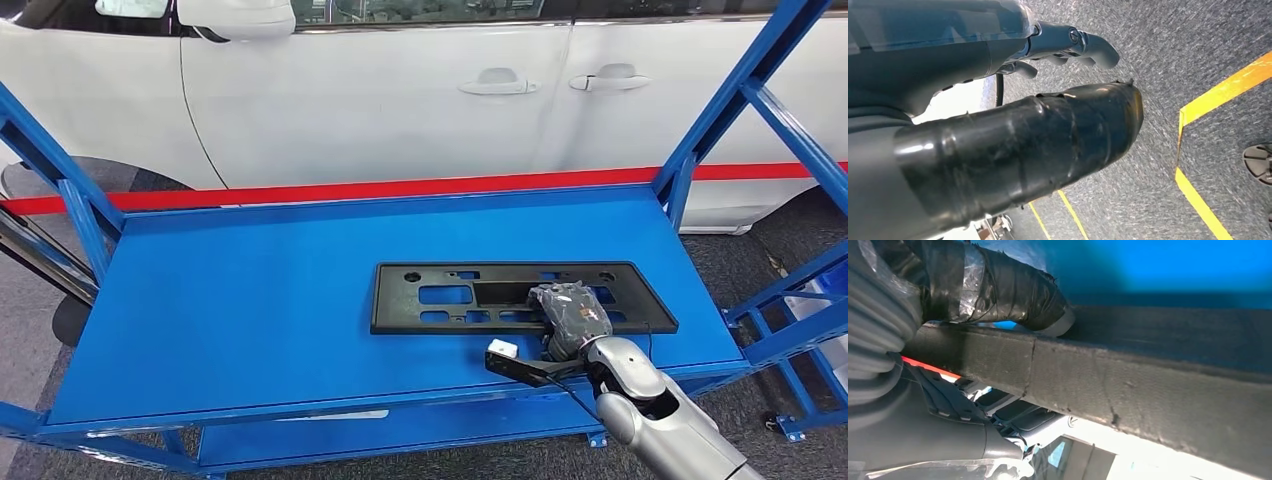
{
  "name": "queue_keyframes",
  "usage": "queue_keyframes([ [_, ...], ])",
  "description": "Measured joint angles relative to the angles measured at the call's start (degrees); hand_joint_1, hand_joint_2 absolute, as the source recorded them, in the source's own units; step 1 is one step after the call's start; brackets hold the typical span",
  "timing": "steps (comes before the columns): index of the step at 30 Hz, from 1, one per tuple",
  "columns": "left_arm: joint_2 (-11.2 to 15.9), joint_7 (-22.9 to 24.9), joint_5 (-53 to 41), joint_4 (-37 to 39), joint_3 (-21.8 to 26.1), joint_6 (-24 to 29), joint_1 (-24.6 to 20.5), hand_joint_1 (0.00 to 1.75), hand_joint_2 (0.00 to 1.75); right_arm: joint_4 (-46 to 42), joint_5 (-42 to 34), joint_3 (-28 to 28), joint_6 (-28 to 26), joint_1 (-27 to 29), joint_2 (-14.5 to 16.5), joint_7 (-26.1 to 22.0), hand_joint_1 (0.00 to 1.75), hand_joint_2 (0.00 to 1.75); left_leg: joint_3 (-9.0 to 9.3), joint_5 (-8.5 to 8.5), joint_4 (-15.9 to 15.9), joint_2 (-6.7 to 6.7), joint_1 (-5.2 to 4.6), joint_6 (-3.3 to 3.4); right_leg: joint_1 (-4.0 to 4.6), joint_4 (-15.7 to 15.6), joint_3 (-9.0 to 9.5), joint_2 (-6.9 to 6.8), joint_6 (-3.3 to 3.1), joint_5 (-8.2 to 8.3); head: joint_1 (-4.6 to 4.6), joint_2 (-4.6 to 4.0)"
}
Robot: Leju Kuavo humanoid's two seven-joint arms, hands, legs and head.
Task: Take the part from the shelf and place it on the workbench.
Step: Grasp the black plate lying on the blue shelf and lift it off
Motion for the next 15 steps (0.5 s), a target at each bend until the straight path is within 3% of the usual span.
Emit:
queue_keyframes([
  [15, -0.06, -0.1, 1.41, 0.0, 0.02, 0.08, 0.01, 0.0, 0.0, -1.75, 0.11, -0.39, 0.02, 0.99, -0.07, -0.16, 1.75, 1.75, 0.07, 0.01, -0.03, 0.02, 0.15, -0.01, 0.14, 0.04, 0.0, 0.0, 0.04, -0.03, -0.01, 0.0],
])
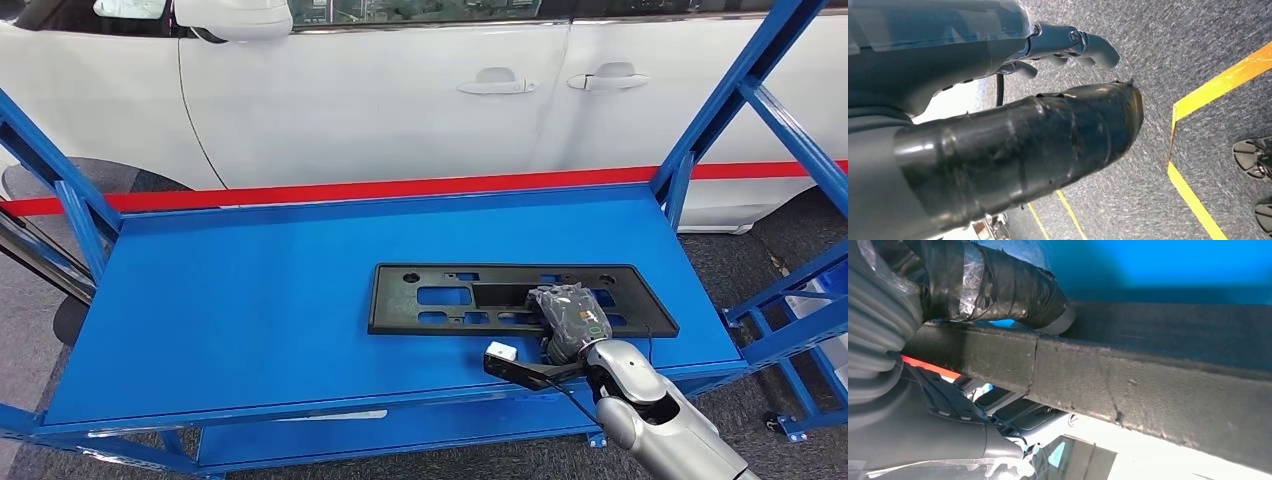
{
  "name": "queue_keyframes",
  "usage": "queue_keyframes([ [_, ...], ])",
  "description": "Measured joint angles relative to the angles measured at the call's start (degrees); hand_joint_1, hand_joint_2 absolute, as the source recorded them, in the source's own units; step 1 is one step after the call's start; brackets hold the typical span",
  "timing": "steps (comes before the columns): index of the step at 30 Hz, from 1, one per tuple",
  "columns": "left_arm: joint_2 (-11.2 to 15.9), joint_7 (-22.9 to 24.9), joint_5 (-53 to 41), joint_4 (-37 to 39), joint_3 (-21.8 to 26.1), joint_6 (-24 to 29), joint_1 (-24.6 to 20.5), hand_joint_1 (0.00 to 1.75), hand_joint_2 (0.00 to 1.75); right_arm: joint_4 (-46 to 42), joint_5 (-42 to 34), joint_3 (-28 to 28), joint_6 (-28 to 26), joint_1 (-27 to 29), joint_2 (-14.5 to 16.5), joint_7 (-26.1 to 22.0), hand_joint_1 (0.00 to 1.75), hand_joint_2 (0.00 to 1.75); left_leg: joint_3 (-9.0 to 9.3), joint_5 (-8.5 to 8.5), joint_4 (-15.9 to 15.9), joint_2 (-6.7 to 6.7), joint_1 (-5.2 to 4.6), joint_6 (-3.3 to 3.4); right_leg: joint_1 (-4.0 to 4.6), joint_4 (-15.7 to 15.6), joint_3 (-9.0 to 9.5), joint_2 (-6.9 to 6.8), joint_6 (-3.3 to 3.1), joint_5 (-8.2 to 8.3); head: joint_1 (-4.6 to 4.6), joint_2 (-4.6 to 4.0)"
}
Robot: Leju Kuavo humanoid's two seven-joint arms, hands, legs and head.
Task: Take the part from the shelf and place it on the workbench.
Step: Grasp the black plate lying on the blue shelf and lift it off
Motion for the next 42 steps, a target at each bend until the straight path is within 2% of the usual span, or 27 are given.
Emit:
queue_keyframes([
  [20, -0.02, -0.88, 0.86, 0.0, 0.04, 0.61, 0.05, 0.0, 0.0, -0.68, 0.11, -0.27, -0.13, 0.65, -0.22, -0.48, 1.75, 1.75, 0.0, 0.0, 0.0, 0.0, 0.0, 0.0, 0.01, 0.0, 0.0, 0.0, 0.0, 0.0, 0.01, 0.0],
  [24, -0.04, 1.07, 0.77, 0.04, 0.04, -0.78, -0.03, 0.0, 0.0, -1.5, -0.95, -0.56, -0.7, 0.94, -0.63, -2.13, 1.75, 1.75, 0.0, 0.0, 0.0, 0.0, 0.0, 0.0, 0.01, 0.01, 0.0, 0.01, 0.0, 0.0, 0.01, 0.0],
  [27, -0.15, 3.25, 1.82, 0.07, 0.04, -1.17, -0.06, 0.0, 0.0, -4.47, -3.35, -1.24, -2.36, 1.47, -1.46, -3.19, 1.75, 1.75, -0.01, 0.0, 0.0, 0.01, -0.01, 0.0, 0.0, 0.02, -0.03, 0.01, 0.0, 0.0, 0.01, 0.0],
  [31, -0.36, 3.8, 2.76, 0.15, 0.04, -0.37, -0.04, 0.0, 0.0, -12.04, -5.8, -3.29, -3.46, 1.99, -3.59, -3.98, 1.75, 1.75, -0.03, 0.0, 0.0, 0.0, -0.01, 0.0, 0.0, 0.02, -0.04, 0.0, 0.0, 0.0, 0.0, 0.01],
  [36, -0.58, 5.29, 2.6, 0.68, -0.27, 1.44, -0.32, 0.0, 0.0, -20.07, -4.95, -6.62, -6.05, 2.01, -5.71, -5.45, 1.75, 1.75, -0.04, -0.07, 0.11, 0.0, -0.16, 0.1, -0.25, -0.05, -0.03, 0.0, 0.06, 0.0, 0.0, 0.0],
  [42, -0.39, 6.34, 1.91, 1.01, -1.62, 1.98, -0.47, 0.0, 0.0, -23.66, -4.16, -8.17, -9.14, 2.72, -7.29, -7.37, 1.75, 1.75, -0.04, -0.25, 0.13, 0.0, -0.57, 0.4, -0.59, -0.08, -0.02, 0.0, 0.39, -0.07, 0.0, 0.0],
])
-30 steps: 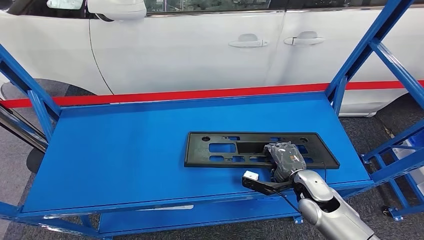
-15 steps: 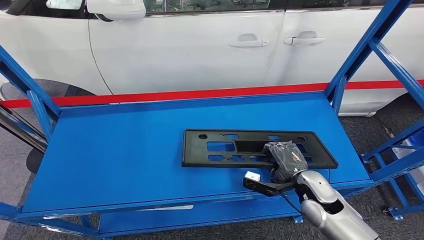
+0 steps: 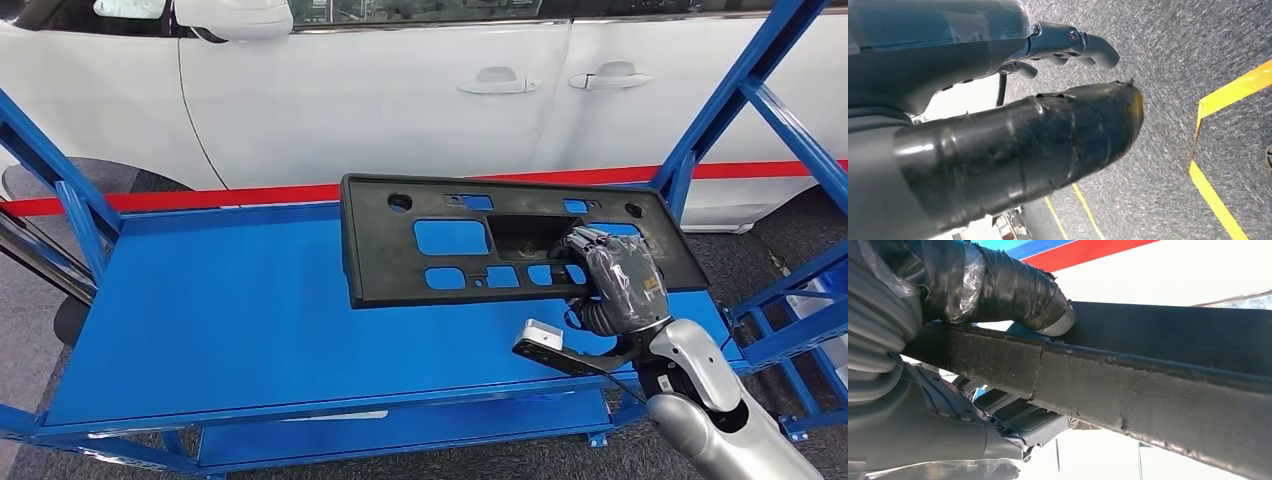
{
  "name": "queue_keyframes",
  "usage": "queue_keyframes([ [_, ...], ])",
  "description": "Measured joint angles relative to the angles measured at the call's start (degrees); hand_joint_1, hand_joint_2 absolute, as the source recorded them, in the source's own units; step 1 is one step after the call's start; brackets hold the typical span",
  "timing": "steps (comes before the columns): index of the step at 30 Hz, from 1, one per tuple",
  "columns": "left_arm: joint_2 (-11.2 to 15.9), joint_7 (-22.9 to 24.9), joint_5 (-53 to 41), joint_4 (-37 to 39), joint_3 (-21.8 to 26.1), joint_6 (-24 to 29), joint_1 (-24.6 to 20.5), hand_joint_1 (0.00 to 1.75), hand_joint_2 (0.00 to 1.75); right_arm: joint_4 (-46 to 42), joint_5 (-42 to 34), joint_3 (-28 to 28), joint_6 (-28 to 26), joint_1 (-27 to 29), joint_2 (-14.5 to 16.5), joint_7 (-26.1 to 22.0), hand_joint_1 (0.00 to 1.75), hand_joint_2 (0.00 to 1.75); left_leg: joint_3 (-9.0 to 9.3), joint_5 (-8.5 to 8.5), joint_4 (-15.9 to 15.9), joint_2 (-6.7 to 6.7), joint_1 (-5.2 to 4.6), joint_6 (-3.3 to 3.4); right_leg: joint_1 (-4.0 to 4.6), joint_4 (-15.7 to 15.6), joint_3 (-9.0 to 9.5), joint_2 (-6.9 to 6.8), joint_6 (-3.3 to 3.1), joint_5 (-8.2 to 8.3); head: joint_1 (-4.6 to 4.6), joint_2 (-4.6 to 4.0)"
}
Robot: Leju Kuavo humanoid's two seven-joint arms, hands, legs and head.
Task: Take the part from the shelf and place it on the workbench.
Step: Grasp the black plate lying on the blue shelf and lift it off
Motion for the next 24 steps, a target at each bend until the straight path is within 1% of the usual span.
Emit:
queue_keyframes([
  [1, 0.01, 0.01, 0.01, 0.03, -0.08, -0.01, -0.01, 0.0, 0.0, -0.22, 0.01, -0.05, -0.09, 0.1, -0.16, -0.12, 1.75, 1.75, 0.0, -0.03, -0.02, 0.0, -0.07, 0.1, -0.06, -0.06, 0.01, 0.0, 0.12, 0.02, 0.0, 0.0],
  [3, 0.01, 0.02, 0.02, 0.08, -0.2, -0.07, -0.08, 0.0, 0.0, -0.68, 0.02, -0.16, -0.18, 0.29, -0.55, -0.25, 1.75, 1.75, 0.24, 0.32, -0.54, 0.08, 0.22, 0.5, -0.02, -0.01, 0.12, 0.05, 0.49, -0.09, 0.0, 0.01],
  [4, 0.01, 0.02, 0.02, 0.1, -0.23, -0.1, -0.12, 0.0, 0.0, -0.9, 0.03, -0.27, -0.25, 0.39, -0.82, -0.28, 1.75, 1.75, 0.44, 0.57, -0.93, 0.16, 0.44, 0.74, -0.01, 0.67, -0.04, 0.05, 0.74, -0.7, 0.03, 0.01],
  [5, 0.01, 0.02, 0.01, 0.12, -0.26, -0.14, -0.17, 0.0, 0.0, -1.08, 0.04, -0.39, -0.37, 0.47, -1.07, -0.32, 1.75, 1.75, 0.63, 0.82, -1.3, 0.24, 0.68, 0.96, -0.06, 2.39, -0.7, 0.05, 1.01, -1.92, 0.05, 0.01],
  [6, 0.01, 0.02, -0.01, 0.13, -0.3, -0.16, -0.21, 0.0, 0.0, -1.2, 0.05, -0.5, -0.5, 0.57, -1.27, -0.34, 1.75, 1.75, 0.75, 0.93, -1.5, 0.31, 0.77, 1.06, -0.3, 5.19, -1.93, 0.02, 1.28, -3.68, 0.07, 0.0],
  [7, 0.02, 0.02, -0.02, 0.14, -0.41, -0.17, -0.24, 0.0, 0.0, -1.25, 0.05, -0.56, -0.62, 0.68, -1.39, -0.37, 1.75, 1.75, 0.77, 0.96, -1.54, 0.33, 0.79, 1.1, -0.56, 8.86, -3.67, -0.01, 1.6, -5.54, 0.09, 0.01],
  [8, 0.02, 0.01, -0.04, 0.15, -0.58, -0.19, -0.25, 0.0, 0.0, -1.27, 0.05, -0.57, -0.7, 0.88, -1.44, -0.36, 1.75, 1.75, 0.74, 0.94, -1.48, 0.35, 0.81, 1.08, -0.9, 12.41, -5.45, -0.02, 1.89, -6.9, 0.09, 0.01],
  [9, 0.02, 0.01, -0.07, 0.16, -0.79, -0.19, -0.26, 0.0, 0.0, -1.27, 0.05, -0.56, -0.73, 1.13, -1.5, -0.35, 1.75, 1.75, 0.72, 0.91, -1.39, 0.36, 0.87, 1.03, -1.25, 14.73, -6.68, -0.03, 2.18, -7.26, 0.09, 0.01],
  [10, 0.02, -0.01, -0.08, 0.17, -0.98, -0.2, -0.26, 0.0, 0.0, -1.28, 0.06, -0.55, -0.74, 1.35, -1.58, -0.36, 1.75, 1.75, 0.71, 0.84, -1.23, 0.35, 0.98, 0.92, -1.6, 15.06, -7.0, -0.05, 2.47, -6.39, 0.09, 0.01],
  [11, 0.02, -0.02, -0.09, 0.17, -1.1, -0.22, -0.27, 0.0, 0.0, -1.33, 0.07, -0.55, -0.74, 1.49, -1.67, -0.37, 1.75, 1.75, 0.7, 0.71, -1.01, 0.33, 1.17, 0.73, -1.94, 13.07, -6.18, -0.11, 2.76, -4.44, 0.09, 0.01],
  [12, 0.02, -0.03, -0.1, 0.17, -1.16, -0.25, -0.26, 0.0, 0.0, -1.41, 0.07, -0.56, -0.75, 1.55, -1.76, -0.37, 1.75, 1.75, 0.7, 0.54, -0.76, 0.31, 1.36, 0.48, -2.27, 9.56, -4.61, -0.18, 3.06, -2.13, 0.09, 0.01],
  [13, 0.14, -0.05, -0.11, 0.2, -1.17, -0.27, -0.27, 0.0, 0.0, -1.5, 0.08, -0.55, -0.79, 1.55, -1.81, -0.37, 1.75, 1.75, 0.61, 0.42, -0.52, 0.26, 1.49, 0.1, -2.35, 5.91, -2.85, -0.2, 3.33, -0.58, 0.1, 0.0],
  [14, 0.25, -0.06, -0.12, 0.22, -1.19, -0.28, -0.3, 0.0, 0.0, -1.66, 0.08, -0.55, -0.83, 1.58, -1.88, -0.37, 1.75, 1.75, 0.5, 0.38, -0.34, 0.2, 1.55, -0.33, -2.29, 3.2, -1.54, -0.12, 3.3, 0.44, 0.07, 0.01],
  [15, 0.37, -0.07, -0.13, 0.26, -1.2, -0.29, -0.33, 0.0, 0.0, -1.8, 0.08, -0.54, -0.87, 1.63, -1.94, -0.37, 1.75, 1.75, 0.36, 0.46, -0.22, 0.13, 1.53, -0.79, -2.14, 1.75, -0.94, -0.04, 3.12, 0.68, 0.07, 0.01],
  [16, 0.49, -0.07, -0.14, 0.29, -1.21, -0.29, -0.34, 0.0, 0.0, -1.91, 0.09, -0.53, -0.91, 1.71, -2.0, -0.37, 1.75, 1.75, 0.21, 0.66, -0.21, 0.05, 1.47, -1.27, -1.87, 1.45, -0.92, 0.07, 2.8, 0.54, 0.04, 0.01],
  [18, 0.5, -0.07, -0.15, 0.32, -1.22, -0.29, -0.32, 0.0, 0.0, -2.09, 0.1, -0.53, -0.92, 1.85, -2.1, -0.36, 1.75, 1.75, -0.07, 0.83, -0.12, 0.0, 1.55, -2.06, -1.78, 1.4, -1.48, 0.04, 1.89, 1.0, 0.03, 0.01],
  [19, 0.51, -0.08, -0.15, 0.33, -1.23, -0.29, -0.3, 0.0, 0.0, -2.2, 0.1, -0.53, -0.92, 1.89, -2.12, -0.34, 1.75, 1.75, -0.41, 0.23, 0.37, 0.04, 1.62, -2.3, -1.78, 1.35, -1.75, -0.01, 1.42, 1.29, 0.02, 0.01],
  [20, 0.54, -0.1, -0.16, 0.34, -1.23, -0.29, -0.3, 0.0, 0.0, -2.38, 0.09, -0.53, -0.97, 1.91, -2.14, -0.33, 1.75, 1.75, -0.98, -1.12, 1.66, 0.09, 1.68, -2.42, -1.79, 1.23, -2.02, -0.07, 0.88, 1.62, 0.02, 0.0],
  [21, 0.58, -0.13, -0.15, 0.35, -1.25, -0.29, -0.33, 0.0, 0.0, -2.59, 0.08, -0.52, -1.03, 1.95, -2.15, -0.31, 1.75, 1.75, -1.92, -3.28, 4.11, 0.14, 1.71, -2.42, -1.74, 1.14, -2.33, -0.15, 0.33, 1.95, 0.01, 0.0],
  [23, 0.64, -0.18, -0.11, 0.35, -1.26, -0.28, -0.34, 0.0, 0.0, -2.91, -0.13, -0.44, -1.14, 2.12, -2.17, -0.28, 1.75, 1.75, -4.17, -7.77, 10.85, 0.15, 1.52, -2.22, -1.25, 1.19, -3.07, -0.25, -0.43, 2.48, -0.01, 0.0],
  [24, 0.65, -0.19, -0.03, 0.35, -1.26, -0.28, -0.35, 0.0, 0.0, -3.05, -0.44, -0.33, -1.13, 2.31, -2.17, -0.27, 1.75, 1.75, -4.8, -9.02, 13.56, 0.15, 1.4, -2.08, -0.97, 1.26, -3.5, -0.29, -0.66, 2.74, 0.0, 0.0],
])
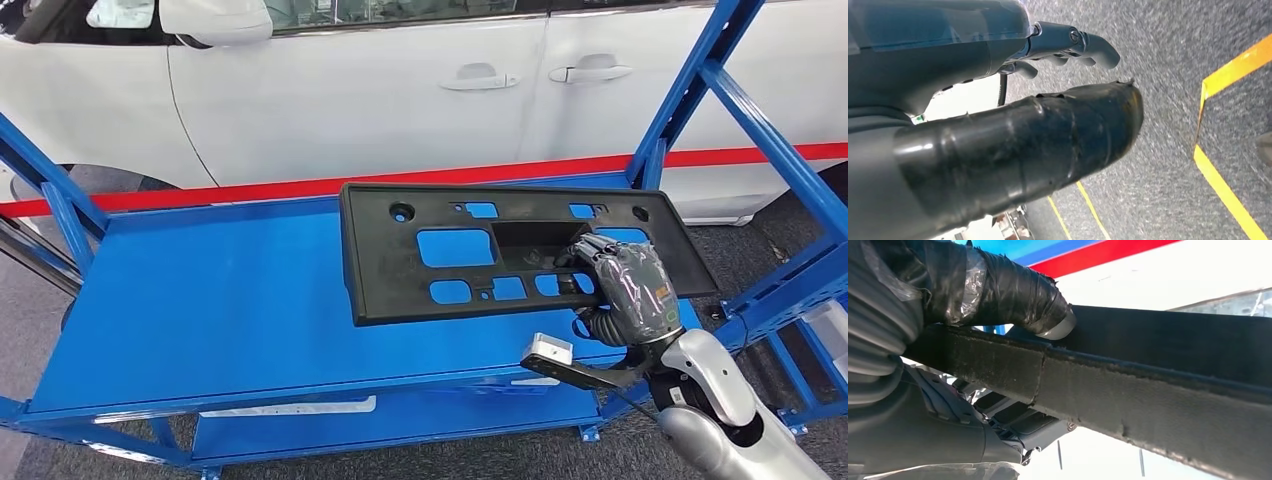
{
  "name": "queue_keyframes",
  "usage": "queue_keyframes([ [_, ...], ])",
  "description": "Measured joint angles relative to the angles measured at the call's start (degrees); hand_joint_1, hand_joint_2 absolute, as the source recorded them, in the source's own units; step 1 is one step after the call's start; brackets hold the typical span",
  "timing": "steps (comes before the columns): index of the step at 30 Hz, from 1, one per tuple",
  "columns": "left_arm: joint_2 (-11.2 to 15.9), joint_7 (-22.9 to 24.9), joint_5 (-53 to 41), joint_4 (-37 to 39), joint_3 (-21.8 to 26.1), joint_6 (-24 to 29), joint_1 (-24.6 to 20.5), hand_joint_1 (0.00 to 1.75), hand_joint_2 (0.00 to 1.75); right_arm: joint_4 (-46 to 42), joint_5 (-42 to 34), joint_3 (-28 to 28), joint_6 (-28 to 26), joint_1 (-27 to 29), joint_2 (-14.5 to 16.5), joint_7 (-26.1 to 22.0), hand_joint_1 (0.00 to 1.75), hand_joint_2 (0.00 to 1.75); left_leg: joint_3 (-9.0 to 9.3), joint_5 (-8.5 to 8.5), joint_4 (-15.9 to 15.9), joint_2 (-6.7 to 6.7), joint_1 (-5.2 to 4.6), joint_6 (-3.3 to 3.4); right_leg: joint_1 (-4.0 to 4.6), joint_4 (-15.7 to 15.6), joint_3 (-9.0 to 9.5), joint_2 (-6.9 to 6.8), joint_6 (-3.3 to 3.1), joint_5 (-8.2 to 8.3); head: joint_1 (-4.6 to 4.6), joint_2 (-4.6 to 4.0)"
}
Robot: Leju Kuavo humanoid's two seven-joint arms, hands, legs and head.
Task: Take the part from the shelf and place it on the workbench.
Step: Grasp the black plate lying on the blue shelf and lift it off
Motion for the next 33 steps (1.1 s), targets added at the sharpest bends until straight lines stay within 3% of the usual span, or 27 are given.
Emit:
queue_keyframes([
  [1, 0.0, 0.0, 0.16, 0.0, -0.01, 0.01, 0.0, 0.0, 0.0, -0.23, -0.43, 0.12, 0.1, 0.24, -0.03, 0.01, 1.75, 1.75, 0.26, -0.08, 0.92, 0.0, -0.15, 0.19, 0.25, 0.12, -0.43, -0.01, -0.12, 0.24, 0.0, 0.0],
  [2, 0.0, 0.02, 0.33, 0.0, -0.01, 0.01, -0.01, 0.0, 0.0, -0.59, -0.87, 0.25, 0.25, 0.48, -0.06, 0.02, 1.75, 1.75, 1.52, 0.84, -0.19, 0.0, -0.3, 0.42, 0.47, 0.29, -0.85, 0.0, -0.16, 0.45, 0.0, 0.0],
  [5, 0.08, 0.22, 0.91, 0.0, -0.02, 0.08, -0.08, 0.0, 0.0, -2.81, -1.97, 0.79, 1.1, 0.77, -0.21, 0.02, 1.75, 1.75, 8.16, 4.31, -10.17, -0.03, -0.88, 1.48, 0.85, 1.05, -1.87, 0.07, 0.07, 0.88, 0.01, 0.01],
  [6, 0.11, 0.31, 1.09, 0.0, -0.02, 0.11, -0.1, 0.0, 0.0, -3.67, -2.18, 1.05, 1.39, 0.76, -0.25, 0.01, 1.75, 1.75, 9.37, 4.75, -12.32, -0.05, -1.08, 1.7, 0.89, 1.21, -2.07, 0.09, 0.31, 1.07, 0.01, 0.01],
  [10, 0.11, 0.51, 1.38, 0.0, -0.03, 0.15, -0.1, 0.0, 0.0, -5.75, -2.45, 1.84, 1.99, 0.79, -0.61, 0.02, 1.75, 1.75, 9.34, 6.0, -13.98, 0.08, -1.11, 2.3, 0.74, 1.38, -2.66, 0.17, 1.72, 1.62, 0.03, 0.0],
  [12, 0.06, 0.56, 1.5, 0.0, -0.18, 0.17, -0.15, 0.0, 0.0, -6.46, -2.45, 2.01, 2.1, 0.73, -0.96, 0.02, 1.75, 1.75, 8.54, 7.08, -14.46, 0.34, -0.78, 2.99, 0.6, 4.26, -3.77, 0.22, 2.29, -1.47, 0.09, 0.01],
  [14, 0.0, 0.63, 1.69, 0.01, -0.41, 0.23, -0.17, 0.0, 0.0, -7.36, -2.31, 2.43, 2.08, 0.7, -1.08, -0.04, 1.75, 1.75, 7.28, 7.98, -14.42, 0.5, -0.85, 3.37, 0.28, 10.87, -5.69, 0.2, 2.76, -6.37, 0.11, 0.01],
  [15, -0.06, 0.67, 1.86, 0.01, -0.53, 0.26, -0.16, 0.0, 0.0, -7.9, -2.17, 2.78, 2.07, 0.68, -1.11, -0.05, 1.75, 1.75, 6.63, 8.41, -14.34, 0.57, -0.89, 3.35, 0.14, 13.9, -6.32, 0.18, 2.95, -7.88, 0.1, 0.01],
  [16, -0.13, 0.72, 2.04, 0.01, -0.69, 0.28, -0.17, 0.0, 0.0, -8.42, -2.03, 3.16, 2.09, 0.65, -1.19, -0.02, 1.75, 1.75, 6.0, 8.81, -14.24, 0.62, -0.91, 3.3, 0.04, 15.51, -6.23, 0.16, 3.08, -8.3, 0.09, 0.01],
  [17, -0.2, 0.76, 2.2, 0.01, -0.86, 0.29, -0.18, 0.0, 0.0, -8.87, -1.93, 3.52, 2.12, 0.55, -1.31, 0.07, 1.75, 1.75, 5.44, 9.18, -14.14, 0.65, -0.93, 3.23, -0.03, 14.96, -5.09, 0.14, 3.11, -7.57, 0.1, 0.01],
  [18, -0.26, 0.78, 2.35, 0.01, -1.05, 0.29, -0.19, 0.0, 0.0, -9.2, -1.89, 3.84, 2.15, 0.38, -1.49, 0.16, 1.75, 1.75, 5.0, 9.51, -14.06, 0.67, -0.93, 3.12, -0.06, 12.2, -2.84, 0.12, 3.03, -6.15, 0.09, 0.01],
  [20, -0.43, 0.8, 2.48, 0.01, -1.3, 0.29, -0.23, 0.0, 0.0, -9.68, -2.06, 4.27, 2.19, -0.11, -1.94, 0.37, 1.75, 1.75, 4.41, 10.15, -13.99, 0.66, -0.98, 2.76, 0.15, 3.81, 2.75, 0.12, 2.49, -4.03, 0.09, 0.0],
  [22, -0.57, 0.8, 2.58, 0.02, -1.39, 0.29, -0.25, 0.0, 0.0, -10.03, -2.51, 4.47, 2.17, -0.52, -2.35, 0.53, 1.75, 1.75, 4.14, 10.94, -14.15, 0.63, -0.98, 2.15, 0.59, -1.05, 5.5, 0.14, 1.81, -3.38, 0.08, 0.01],
  [24, -0.63, 0.8, 2.67, 0.04, -1.45, 0.29, -0.19, 0.0, 0.0, -10.16, -2.91, 4.58, 2.15, -0.69, -2.59, 0.57, 1.75, 1.75, 3.92, 11.84, -14.46, 0.59, -0.97, 1.43, 0.79, -1.67, 5.16, 0.09, 1.22, -2.62, 0.08, 0.01],
  [26, -0.67, 0.79, 2.71, 0.11, -1.56, 0.3, -0.16, 0.0, 0.0, -10.25, -3.12, 4.78, 2.15, -0.81, -2.69, 0.58, 1.75, 1.75, 3.09, 10.61, -13.46, 0.48, -0.95, 0.85, 0.52, -2.21, 4.4, -0.16, 0.45, -1.51, 0.06, 0.0],
  [28, -0.68, 0.78, 2.71, 0.19, -1.68, 0.32, -0.2, 0.0, 0.0, -10.36, -3.26, 5.01, 2.15, -0.89, -2.73, 0.58, 1.75, 1.75, 1.21, 5.71, -8.46, 0.4, -0.85, 0.48, 0.3, -2.43, 3.25, -0.37, -0.27, -0.3, 0.01, 0.01],
  [30, -0.71, 0.78, 2.71, 0.2, -1.75, 0.33, -0.21, 0.0, 0.0, -10.4, -3.36, 5.21, 2.15, -0.89, -2.74, 0.58, 1.75, 1.75, -0.68, 1.28, -1.31, 0.4, -0.81, 0.19, 0.36, -2.17, 1.67, -0.38, -0.5, 0.68, -0.01, 0.01],
  [31, -0.72, 0.78, 2.71, 0.2, -1.77, 0.33, -0.22, 0.0, 0.0, -10.4, -3.39, 5.31, 2.15, -0.87, -2.74, 0.58, 1.75, 1.75, -0.81, 0.86, 0.88, 0.4, -0.81, 0.08, 0.37, -1.98, 0.85, -0.38, -0.45, 1.15, -0.01, 0.0],
  [32, -0.73, 0.78, 2.71, 0.2, -1.77, 0.33, -0.23, 0.0, 0.0, -10.4, -3.41, 5.37, 2.15, -0.86, -2.74, 0.59, 1.75, 1.75, -0.05, 1.61, 1.25, 0.4, -0.79, -0.01, 0.35, -1.77, 0.04, -0.38, -0.33, 1.59, -0.02, 0.0],
  [33, -0.72, 0.78, 2.71, 0.2, -1.77, 0.34, -0.24, 0.0, 0.0, -10.4, -3.42, 5.4, 2.15, -0.85, -2.75, 0.59, 1.75, 1.75, 1.72, 3.14, -0.4, 0.41, -0.77, -0.05, 0.29, -1.51, -0.72, -0.36, -0.16, 1.98, -0.02, 0.0],
])
